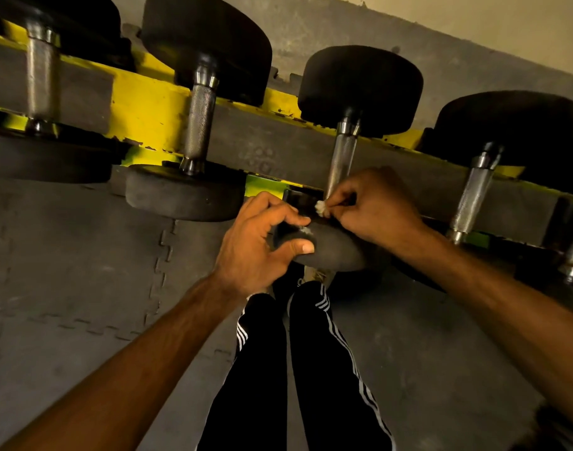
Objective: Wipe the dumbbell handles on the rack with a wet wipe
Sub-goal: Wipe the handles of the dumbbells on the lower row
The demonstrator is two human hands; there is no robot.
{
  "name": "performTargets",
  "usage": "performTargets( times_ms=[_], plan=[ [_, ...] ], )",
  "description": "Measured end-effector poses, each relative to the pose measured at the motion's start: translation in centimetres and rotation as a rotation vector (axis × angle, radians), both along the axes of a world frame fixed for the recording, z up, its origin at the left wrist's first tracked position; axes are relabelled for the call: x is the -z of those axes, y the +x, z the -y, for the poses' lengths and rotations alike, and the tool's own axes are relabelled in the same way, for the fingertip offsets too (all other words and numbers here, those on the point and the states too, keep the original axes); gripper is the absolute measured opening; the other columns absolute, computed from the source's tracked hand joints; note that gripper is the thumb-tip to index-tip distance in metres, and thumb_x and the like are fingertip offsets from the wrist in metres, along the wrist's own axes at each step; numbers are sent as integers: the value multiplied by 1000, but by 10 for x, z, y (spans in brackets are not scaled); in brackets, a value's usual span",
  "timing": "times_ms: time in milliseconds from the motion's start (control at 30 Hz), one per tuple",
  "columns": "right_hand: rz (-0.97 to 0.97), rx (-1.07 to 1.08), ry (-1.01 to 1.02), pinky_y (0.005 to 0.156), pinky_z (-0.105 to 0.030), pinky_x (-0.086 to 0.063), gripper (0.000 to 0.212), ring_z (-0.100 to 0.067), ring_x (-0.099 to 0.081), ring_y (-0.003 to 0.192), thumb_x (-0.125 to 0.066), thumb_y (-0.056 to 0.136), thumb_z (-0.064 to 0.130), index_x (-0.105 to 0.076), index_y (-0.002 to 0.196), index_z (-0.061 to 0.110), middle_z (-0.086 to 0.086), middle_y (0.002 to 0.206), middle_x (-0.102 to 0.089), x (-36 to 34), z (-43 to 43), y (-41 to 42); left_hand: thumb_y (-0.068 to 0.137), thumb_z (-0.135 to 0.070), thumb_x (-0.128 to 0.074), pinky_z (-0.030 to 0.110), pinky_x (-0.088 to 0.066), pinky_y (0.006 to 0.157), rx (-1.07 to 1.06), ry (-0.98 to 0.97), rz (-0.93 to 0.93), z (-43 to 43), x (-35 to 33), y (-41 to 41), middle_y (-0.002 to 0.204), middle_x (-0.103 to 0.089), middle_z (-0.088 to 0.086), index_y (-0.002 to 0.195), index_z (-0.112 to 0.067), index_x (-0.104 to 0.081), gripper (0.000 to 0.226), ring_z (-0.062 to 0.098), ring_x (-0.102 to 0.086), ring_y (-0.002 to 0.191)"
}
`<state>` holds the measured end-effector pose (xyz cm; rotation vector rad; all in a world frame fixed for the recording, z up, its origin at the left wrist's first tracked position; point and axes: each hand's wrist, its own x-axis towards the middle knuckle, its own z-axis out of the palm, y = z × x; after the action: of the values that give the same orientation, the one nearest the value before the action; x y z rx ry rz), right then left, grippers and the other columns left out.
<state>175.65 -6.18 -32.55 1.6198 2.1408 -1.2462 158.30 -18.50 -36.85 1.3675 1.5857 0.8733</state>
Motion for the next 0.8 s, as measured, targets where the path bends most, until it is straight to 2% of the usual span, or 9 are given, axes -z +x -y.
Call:
performTargets(
  times_ms=[100, 267, 367, 467, 567, 667, 733, 800],
  plan=[
    [68, 183, -64, 81, -32, -57, 10, -6, -66, 80, -84, 75, 23, -74, 74, 26, 17, 74, -65, 7, 1, 2, 74, -44, -82, 46, -52, 84, 20, -8, -12, -2, 1, -1, 103, -62, -2, 102, -22, -74, 37, 25, -61, 104],
    [127, 383, -212, 74, -31, -56, 17, -9, -64, 78, -83, 76, 16, -69, 76, 26, 6, 82, -69, 15, -8, 16, 74, -45, -82, 46, -51, 85, 37, -7, -9, -2, 1, -3, 103, -62, -2, 103, -23, -74, 37, 25, -60, 104],
    [65, 460, -275, 72, -28, -53, 22, -10, -64, 82, -79, 78, 8, -69, 78, 28, 7, 84, -69, 28, -9, 21, 75, -44, -82, 46, -51, 85, 30, 16, -1, 0, 3, -3, 103, -62, -1, 102, -21, -74, 37, 26, -61, 104],
    [17, 408, -332, 73, -25, -48, 27, -10, -61, 85, -68, 85, 2, -67, 81, 28, 11, 82, -63, 44, -15, 17, 76, -45, -81, 45, -51, 86, 21, 25, -4, 1, 3, -2, 104, -62, 1, 102, -21, -74, 36, 27, -60, 105],
    [96, 251, -433, 67, -27, -45, 15, -14, -58, 84, -61, 95, 14, -61, 104, 26, 7, 87, -58, 57, -25, 7, 76, -46, -81, 45, -51, 86, 27, 13, -6, 1, 3, -2, 105, -62, 1, 103, -21, -74, 37, 27, -60, 106],
    [74, 192, -574, 61, -25, -43, 19, -12, -56, 79, -60, 97, 20, -62, 116, 22, 4, 91, -61, 62, -30, 11, 76, -46, -81, 45, -52, 85, 35, -1, 0, 0, 3, -3, 105, -62, 1, 102, -22, -74, 37, 26, -60, 106],
    [-19, 208, -643, 58, -21, -45, 19, -9, -57, 73, -62, 96, 19, -70, 113, 24, 4, 86, -67, 61, -33, 19, 75, -45, -82, 46, -52, 85, 45, -12, 6, -1, 2, -3, 104, -62, 0, 102, -22, -74, 36, 26, -60, 106],
    [-60, 205, -690, 61, -23, -45, 21, -18, -56, 79, -62, 95, 14, -72, 111, 21, -7, 94, -69, 60, -34, 23, 75, -45, -82, 46, -51, 85, 54, -21, 4, -2, 1, -5, 104, -62, 0, 101, -22, -74, 36, 25, -60, 106]
  ],
)
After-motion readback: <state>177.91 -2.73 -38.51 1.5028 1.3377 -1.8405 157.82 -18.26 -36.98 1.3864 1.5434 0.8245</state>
